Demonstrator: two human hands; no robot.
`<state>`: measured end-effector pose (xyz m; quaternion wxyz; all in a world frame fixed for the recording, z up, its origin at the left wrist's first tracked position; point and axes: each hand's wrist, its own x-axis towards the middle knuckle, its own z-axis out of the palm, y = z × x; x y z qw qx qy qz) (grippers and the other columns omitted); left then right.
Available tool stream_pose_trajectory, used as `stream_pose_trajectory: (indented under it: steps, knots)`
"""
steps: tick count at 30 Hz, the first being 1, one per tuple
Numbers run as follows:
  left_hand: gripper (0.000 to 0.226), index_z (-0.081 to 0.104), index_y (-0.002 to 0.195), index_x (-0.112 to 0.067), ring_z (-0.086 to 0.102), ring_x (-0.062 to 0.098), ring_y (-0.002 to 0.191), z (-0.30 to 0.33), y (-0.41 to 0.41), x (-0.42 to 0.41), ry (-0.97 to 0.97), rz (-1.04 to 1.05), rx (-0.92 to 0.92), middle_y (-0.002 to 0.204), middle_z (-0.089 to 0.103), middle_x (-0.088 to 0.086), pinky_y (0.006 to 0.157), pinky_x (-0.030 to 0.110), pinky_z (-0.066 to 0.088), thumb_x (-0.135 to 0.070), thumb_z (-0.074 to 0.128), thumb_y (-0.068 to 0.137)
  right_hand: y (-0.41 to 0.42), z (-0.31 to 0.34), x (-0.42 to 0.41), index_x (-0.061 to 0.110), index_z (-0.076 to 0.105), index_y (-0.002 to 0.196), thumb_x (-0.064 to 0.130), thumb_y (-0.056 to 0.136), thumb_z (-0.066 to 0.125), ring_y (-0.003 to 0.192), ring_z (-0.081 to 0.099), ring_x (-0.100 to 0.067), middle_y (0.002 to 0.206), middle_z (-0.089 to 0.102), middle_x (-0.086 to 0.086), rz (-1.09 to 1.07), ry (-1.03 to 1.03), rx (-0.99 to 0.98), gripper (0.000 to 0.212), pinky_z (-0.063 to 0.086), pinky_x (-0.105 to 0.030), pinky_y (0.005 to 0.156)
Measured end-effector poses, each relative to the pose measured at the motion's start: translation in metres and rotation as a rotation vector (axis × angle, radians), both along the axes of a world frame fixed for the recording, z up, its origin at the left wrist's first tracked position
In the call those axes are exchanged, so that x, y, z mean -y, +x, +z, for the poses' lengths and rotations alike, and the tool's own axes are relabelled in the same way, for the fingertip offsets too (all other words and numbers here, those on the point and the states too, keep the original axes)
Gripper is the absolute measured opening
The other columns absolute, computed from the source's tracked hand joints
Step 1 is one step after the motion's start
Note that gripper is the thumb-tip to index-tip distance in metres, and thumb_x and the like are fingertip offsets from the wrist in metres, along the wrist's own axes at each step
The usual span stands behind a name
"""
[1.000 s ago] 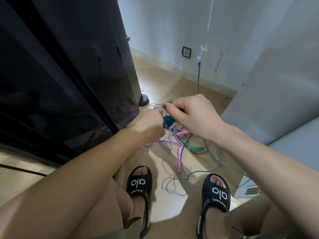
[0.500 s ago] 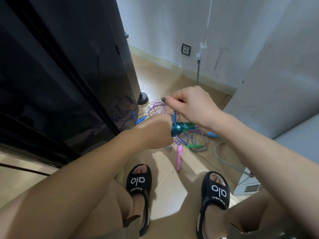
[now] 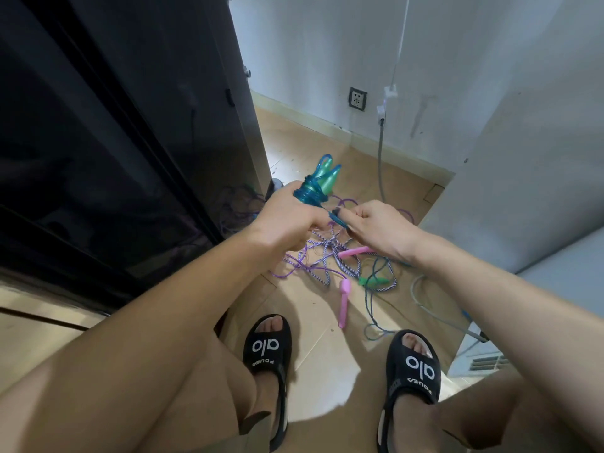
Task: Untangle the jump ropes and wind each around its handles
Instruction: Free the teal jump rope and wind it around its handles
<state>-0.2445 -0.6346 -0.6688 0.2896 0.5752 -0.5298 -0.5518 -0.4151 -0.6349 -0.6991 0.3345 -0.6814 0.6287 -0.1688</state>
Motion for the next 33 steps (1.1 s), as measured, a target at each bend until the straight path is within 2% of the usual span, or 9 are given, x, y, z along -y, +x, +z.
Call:
stream_pose_trajectory:
  steps: [4, 7, 11, 13, 16, 19, 24, 29, 33]
  knots:
    - [0.032, 0.040, 0.074, -0.017, 0.019, 0.012, 0.042, -0.008, 0.012, 0.009, 0.081, 0.043, 0.043, 0.059, 0.028, 0.003, 0.039, 0.018, 0.016, 0.011, 0.055, 0.077, 0.005, 0.010, -0.008, 0.011, 0.037, 0.062, 0.049, 0.100, 0.042, 0.058, 0.040, -0.025, 0.057, 0.040, -0.010, -0.010, -0.107, -0.035, 0.054, 0.031, -0.031, 0.053]
    - [0.020, 0.058, 0.086, -0.012, 0.031, 0.017, 0.043, -0.014, 0.020, 0.012, 0.002, 0.001, 0.318, 0.062, 0.044, 0.006, 0.039, 0.021, 0.026, 0.005, 0.060, 0.075, 0.010, 0.021, -0.013, 0.012, 0.034, 0.060, 0.049, 0.100, 0.044, 0.056, 0.028, -0.023, 0.054, 0.032, -0.005, 0.055, -0.238, -0.066, 0.055, 0.026, -0.034, 0.054]
    - [0.018, 0.064, 0.092, -0.011, 0.057, 0.027, 0.069, -0.017, 0.019, 0.011, -0.100, -0.213, 0.643, 0.081, 0.064, 0.013, 0.056, 0.034, 0.044, -0.004, 0.061, 0.076, 0.017, 0.031, -0.017, 0.016, 0.028, 0.059, 0.047, 0.100, 0.046, 0.055, 0.022, -0.018, 0.052, 0.026, -0.003, 0.171, -0.382, -0.071, 0.054, 0.024, -0.035, 0.052]
    - [0.011, 0.055, 0.079, -0.016, 0.058, 0.028, 0.076, -0.014, 0.009, 0.005, -0.163, -0.335, 0.804, 0.078, 0.058, 0.008, 0.063, 0.036, 0.048, -0.005, 0.058, 0.081, 0.020, 0.035, -0.015, 0.017, 0.028, 0.057, 0.048, 0.099, 0.046, 0.054, 0.024, -0.020, 0.050, 0.027, -0.004, 0.185, -0.411, -0.095, 0.055, 0.025, -0.035, 0.052]
    - [0.020, 0.046, 0.077, -0.022, 0.057, 0.028, 0.078, -0.012, -0.006, -0.006, -0.310, -0.510, 0.946, 0.077, 0.051, 0.000, 0.064, 0.038, 0.048, -0.004, 0.053, 0.085, 0.018, 0.036, -0.004, 0.017, 0.031, 0.055, 0.049, 0.098, 0.049, 0.055, 0.030, -0.024, 0.048, 0.033, -0.004, 0.154, -0.414, -0.141, 0.057, 0.028, -0.035, 0.052]
    - [0.026, 0.038, 0.070, -0.025, 0.054, 0.027, 0.074, -0.016, -0.009, -0.009, -0.431, -0.556, 0.944, 0.069, 0.046, -0.006, 0.059, 0.031, 0.036, -0.006, 0.052, 0.082, 0.008, 0.029, 0.008, 0.015, 0.031, 0.056, 0.048, 0.096, 0.051, 0.057, 0.028, -0.024, 0.049, 0.034, -0.003, 0.111, -0.361, -0.140, 0.056, 0.027, -0.035, 0.053]
    - [0.024, 0.048, 0.082, -0.030, 0.044, 0.017, 0.064, -0.009, -0.008, -0.013, -0.493, -0.549, 0.831, 0.066, 0.047, -0.009, 0.058, 0.029, 0.032, -0.008, 0.058, 0.080, -0.004, 0.017, 0.017, 0.016, 0.024, 0.059, 0.045, 0.094, 0.057, 0.058, 0.019, -0.018, 0.056, 0.022, -0.003, 0.138, -0.171, -0.001, 0.056, 0.017, -0.034, 0.055]
    - [0.018, 0.052, 0.076, -0.018, 0.046, 0.018, 0.064, -0.003, -0.006, -0.017, -0.491, -0.555, 0.652, 0.068, 0.052, -0.004, 0.057, 0.031, 0.038, -0.003, 0.062, 0.078, -0.001, 0.010, 0.012, 0.015, 0.029, 0.056, 0.044, 0.096, 0.055, 0.057, 0.022, -0.018, 0.056, 0.026, -0.003, 0.087, -0.012, 0.133, 0.056, 0.018, -0.032, 0.053]
    - [0.032, 0.046, 0.064, -0.019, 0.037, 0.010, 0.052, 0.007, -0.005, -0.016, -0.368, -0.276, 0.354, 0.054, 0.044, -0.008, 0.050, 0.026, 0.031, 0.005, 0.065, 0.074, 0.003, -0.004, 0.010, 0.013, 0.040, 0.057, 0.030, 0.100, 0.051, 0.060, 0.031, -0.019, 0.058, 0.039, -0.004, 0.002, -0.057, 0.150, 0.047, 0.028, -0.030, 0.058]
